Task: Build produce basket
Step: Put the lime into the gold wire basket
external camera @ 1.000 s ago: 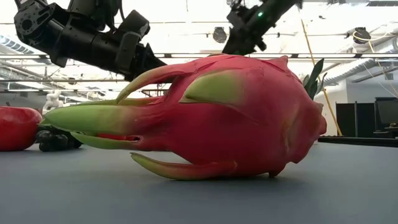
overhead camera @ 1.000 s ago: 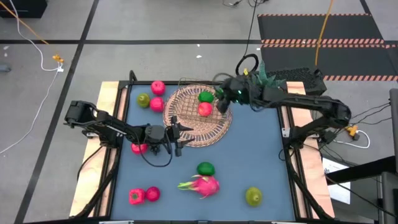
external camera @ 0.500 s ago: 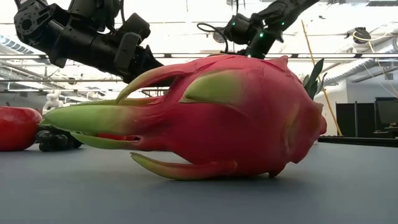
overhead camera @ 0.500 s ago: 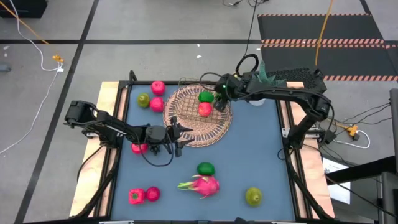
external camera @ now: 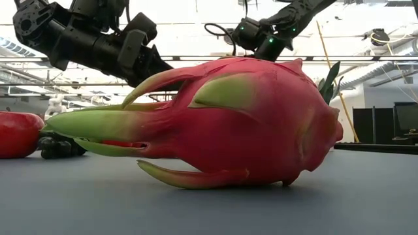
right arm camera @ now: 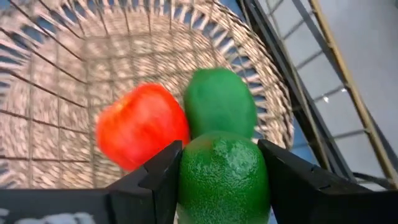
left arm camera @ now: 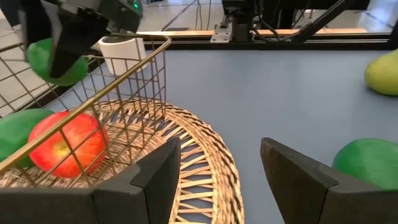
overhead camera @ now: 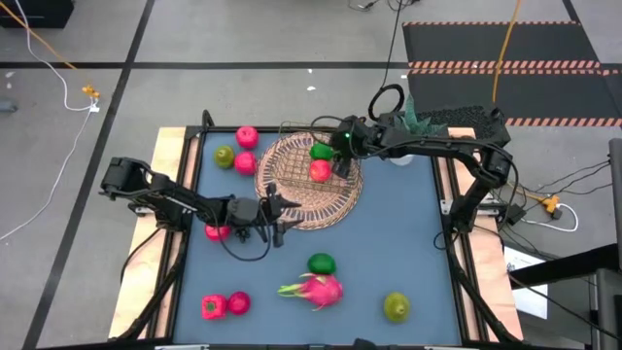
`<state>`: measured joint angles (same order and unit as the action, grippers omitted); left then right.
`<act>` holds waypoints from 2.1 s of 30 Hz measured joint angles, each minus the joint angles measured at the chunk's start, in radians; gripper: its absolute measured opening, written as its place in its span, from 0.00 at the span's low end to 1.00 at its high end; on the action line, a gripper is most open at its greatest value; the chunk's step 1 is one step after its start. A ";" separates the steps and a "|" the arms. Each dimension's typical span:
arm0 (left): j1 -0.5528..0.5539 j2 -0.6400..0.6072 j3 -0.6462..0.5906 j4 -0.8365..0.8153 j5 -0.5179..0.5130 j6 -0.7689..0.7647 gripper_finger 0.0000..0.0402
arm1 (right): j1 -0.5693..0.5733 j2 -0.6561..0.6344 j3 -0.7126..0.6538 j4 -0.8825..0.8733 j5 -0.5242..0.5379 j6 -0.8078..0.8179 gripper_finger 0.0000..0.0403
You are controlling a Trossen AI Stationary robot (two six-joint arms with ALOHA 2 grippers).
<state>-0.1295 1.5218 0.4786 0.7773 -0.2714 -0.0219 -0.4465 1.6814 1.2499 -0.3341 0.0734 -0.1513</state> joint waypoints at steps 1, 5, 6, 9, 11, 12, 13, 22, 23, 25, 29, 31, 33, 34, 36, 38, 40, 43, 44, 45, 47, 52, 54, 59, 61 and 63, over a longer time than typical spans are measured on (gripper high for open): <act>-0.004 -0.001 0.000 0.000 0.000 0.000 0.56 | 0.000 0.000 0.000 0.011 0.000 0.005 0.46; -0.021 -0.001 0.000 0.000 0.000 0.000 0.56 | 0.000 0.000 0.000 0.038 0.001 0.008 0.46; -0.025 -0.001 0.000 0.000 -0.008 0.000 0.56 | 0.000 0.000 0.000 0.041 0.001 0.015 0.46; -0.039 -0.001 0.000 -0.015 -0.077 -0.017 0.56 | 0.000 0.000 0.000 0.046 0.001 0.038 0.46; -0.048 -0.002 0.000 -0.029 -0.127 -0.020 0.56 | 0.000 0.000 0.000 0.043 0.002 0.052 0.46; -0.053 -0.009 0.000 -0.043 -0.145 -0.020 0.56 | 0.000 0.000 0.000 0.042 0.002 0.059 0.47; -0.057 -0.018 0.000 -0.056 -0.160 -0.022 0.56 | 0.000 0.000 0.000 0.041 0.002 0.060 0.48; -0.086 -0.091 -0.002 -0.143 -0.280 -0.023 0.56 | 0.001 0.000 0.000 0.004 0.048 0.089 0.65; -0.089 -0.101 -0.002 -0.141 -0.295 -0.026 0.56 | 0.004 0.000 0.000 0.000 0.070 0.085 0.66; -0.098 -0.124 0.002 -0.163 -0.328 -0.034 0.56 | 0.017 -0.004 0.000 -0.014 0.131 0.070 0.66; -0.123 -0.173 0.001 -0.247 -0.397 -0.042 0.56 | 0.066 -0.029 -0.001 -0.042 0.245 0.016 0.66; -0.131 -0.190 0.000 -0.285 -0.431 -0.045 0.56 | 0.098 -0.053 -0.001 -0.041 0.277 -0.004 0.65; -0.133 -0.194 0.000 -0.278 -0.449 -0.045 0.56 | 0.130 -0.084 -0.002 -0.039 0.290 -0.014 0.64; -0.133 -0.193 0.000 -0.279 -0.454 -0.045 0.56 | 0.144 -0.100 -0.002 -0.033 0.290 -0.017 0.63; -0.133 -0.192 0.000 -0.283 -0.454 -0.045 0.56 | 0.169 -0.131 -0.001 -0.019 0.290 -0.021 0.62; -0.133 -0.193 0.000 -0.284 -0.455 -0.045 0.56 | 0.189 -0.152 -0.001 -0.008 0.281 -0.040 0.61; -0.136 -0.192 0.000 -0.288 -0.455 -0.048 0.56 | 0.207 -0.158 -0.001 0.007 0.242 -0.072 0.60; -0.145 -0.192 0.000 -0.279 -0.455 -0.048 0.56 | 0.233 -0.156 -0.001 0.022 0.198 -0.124 0.59; -0.148 -0.192 0.000 -0.275 -0.455 -0.048 0.56 | 0.242 -0.156 -0.001 0.021 0.187 -0.125 0.59; -0.150 -0.192 0.000 -0.275 -0.455 -0.047 0.56 | 0.252 -0.154 -0.001 0.023 0.186 -0.116 0.58; -0.155 -0.192 0.000 -0.273 -0.455 -0.039 0.56 | 0.267 -0.150 -0.001 0.032 0.204 -0.062 0.57; -0.156 -0.192 0.000 -0.260 -0.455 -0.020 0.56 | 0.293 -0.150 -0.001 0.053 0.242 0.013 0.54; -0.155 -0.192 0.000 -0.250 -0.455 -0.012 0.56 | 0.300 -0.149 -0.001 0.069 0.241 0.010 0.53; -0.156 -0.192 0.000 -0.251 -0.455 -0.008 0.56 | 0.305 -0.150 -0.001 0.096 0.240 0.057 0.53; -0.156 -0.192 0.000 -0.254 -0.454 0.001 0.56 | 0.305 -0.150 -0.018 0.103 0.240 0.134 0.53; -0.156 -0.192 0.000 -0.267 -0.454 0.007 0.56 | 0.308 -0.150 -0.049 0.111 0.240 0.172 0.53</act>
<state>-0.2852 1.3300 0.4786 0.5098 -0.7258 -0.0150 -0.1380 1.5315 1.2006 -0.2231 0.3134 0.0205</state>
